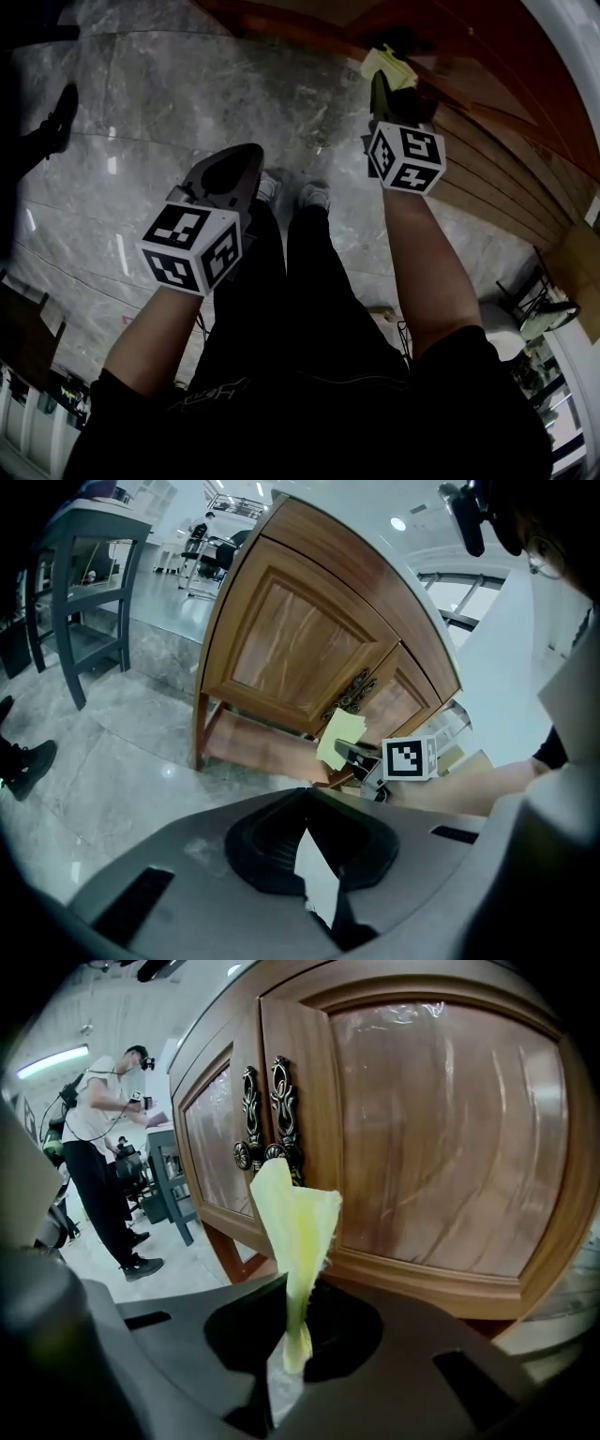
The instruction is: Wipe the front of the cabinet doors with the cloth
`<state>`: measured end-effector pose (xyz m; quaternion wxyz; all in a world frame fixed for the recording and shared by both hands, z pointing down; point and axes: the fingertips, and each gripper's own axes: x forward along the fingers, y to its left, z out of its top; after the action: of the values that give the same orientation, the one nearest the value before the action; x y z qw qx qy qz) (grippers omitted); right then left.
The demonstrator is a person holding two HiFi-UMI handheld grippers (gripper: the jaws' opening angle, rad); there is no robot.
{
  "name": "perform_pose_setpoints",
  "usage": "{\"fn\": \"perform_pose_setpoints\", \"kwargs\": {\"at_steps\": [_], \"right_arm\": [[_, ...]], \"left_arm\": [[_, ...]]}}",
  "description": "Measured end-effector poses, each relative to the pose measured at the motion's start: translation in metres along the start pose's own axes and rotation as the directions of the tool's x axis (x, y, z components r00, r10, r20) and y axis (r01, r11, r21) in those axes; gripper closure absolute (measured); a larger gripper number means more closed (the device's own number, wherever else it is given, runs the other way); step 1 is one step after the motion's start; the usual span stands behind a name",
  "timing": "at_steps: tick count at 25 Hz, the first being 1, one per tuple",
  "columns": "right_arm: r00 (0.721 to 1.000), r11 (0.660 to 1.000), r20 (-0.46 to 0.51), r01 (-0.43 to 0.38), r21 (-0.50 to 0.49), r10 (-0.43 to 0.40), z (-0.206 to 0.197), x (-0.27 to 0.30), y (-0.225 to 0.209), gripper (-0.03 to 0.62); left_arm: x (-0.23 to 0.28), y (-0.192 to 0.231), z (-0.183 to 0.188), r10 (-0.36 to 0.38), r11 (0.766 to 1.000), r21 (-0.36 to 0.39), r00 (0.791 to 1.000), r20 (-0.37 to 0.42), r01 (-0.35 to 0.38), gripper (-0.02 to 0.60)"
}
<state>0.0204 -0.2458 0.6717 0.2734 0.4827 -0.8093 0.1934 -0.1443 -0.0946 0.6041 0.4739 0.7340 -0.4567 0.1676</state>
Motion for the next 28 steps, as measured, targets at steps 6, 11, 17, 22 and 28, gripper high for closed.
{"fn": "perform_pose_setpoints", "kwargs": {"at_steps": [6,11,17,22,28], "right_arm": [[1.0,1.0,0.011,0.011,0.019,-0.011,0.0,-0.004,-0.01,0.553],[0.999,0.999,0.013,0.043,0.027,-0.044,-0.007,-0.012,-0.031,0.553],[0.995,0.994,0.013,0.097,0.049,-0.097,-0.017,-0.027,-0.066,0.553],[0.99,0.988,0.02,0.136,0.074,-0.137,-0.023,-0.044,-0.092,0.553],[0.984,0.979,0.019,0.176,0.105,-0.179,-0.036,-0.066,-0.128,0.553]], "left_arm": [[0.011,-0.011,0.004,-0.014,1.0,0.022,1.0,-0.017,0.015,0.575],[0.022,-0.023,0.002,-0.028,0.999,0.041,0.999,-0.038,0.03,0.575],[0.037,-0.043,-0.003,-0.048,0.997,0.064,0.997,-0.065,0.052,0.575],[0.048,-0.062,-0.008,-0.062,0.994,0.084,0.994,-0.086,0.07,0.575],[0.063,-0.09,-0.016,-0.077,0.99,0.108,0.991,-0.107,0.088,0.575]]}}
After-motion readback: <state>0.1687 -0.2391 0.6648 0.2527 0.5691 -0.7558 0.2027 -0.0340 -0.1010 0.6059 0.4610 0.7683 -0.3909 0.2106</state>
